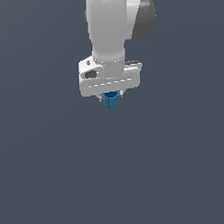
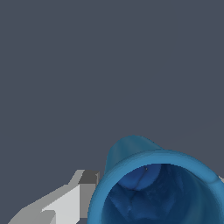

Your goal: Pick up the object and move it to a goal position.

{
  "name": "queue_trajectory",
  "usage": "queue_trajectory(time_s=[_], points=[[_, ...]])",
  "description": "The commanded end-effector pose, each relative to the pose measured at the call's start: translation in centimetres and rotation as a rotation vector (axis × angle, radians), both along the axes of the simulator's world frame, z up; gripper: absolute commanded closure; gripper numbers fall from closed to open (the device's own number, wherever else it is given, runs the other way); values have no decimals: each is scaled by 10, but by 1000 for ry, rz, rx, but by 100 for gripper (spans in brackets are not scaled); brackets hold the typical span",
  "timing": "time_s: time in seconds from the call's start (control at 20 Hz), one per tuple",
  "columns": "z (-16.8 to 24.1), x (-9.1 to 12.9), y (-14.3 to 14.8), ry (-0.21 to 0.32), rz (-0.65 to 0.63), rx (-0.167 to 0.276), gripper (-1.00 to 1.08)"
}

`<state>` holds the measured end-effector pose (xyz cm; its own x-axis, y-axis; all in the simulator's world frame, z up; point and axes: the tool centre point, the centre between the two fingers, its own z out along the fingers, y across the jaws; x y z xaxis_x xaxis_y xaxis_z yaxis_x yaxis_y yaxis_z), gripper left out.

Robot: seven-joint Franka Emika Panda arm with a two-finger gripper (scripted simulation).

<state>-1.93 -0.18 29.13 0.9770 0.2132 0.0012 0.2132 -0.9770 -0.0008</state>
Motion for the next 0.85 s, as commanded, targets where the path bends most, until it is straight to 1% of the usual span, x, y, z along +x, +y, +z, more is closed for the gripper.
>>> queue_trajectory(time_s=[0.0, 0.35, 0.55, 0.8], points=[[22, 5, -4, 0, 0, 0, 108], [61, 16, -12, 1, 0, 0, 108], [72, 19, -15, 1, 0, -1, 108], [76, 21, -16, 1, 0, -1, 108]])
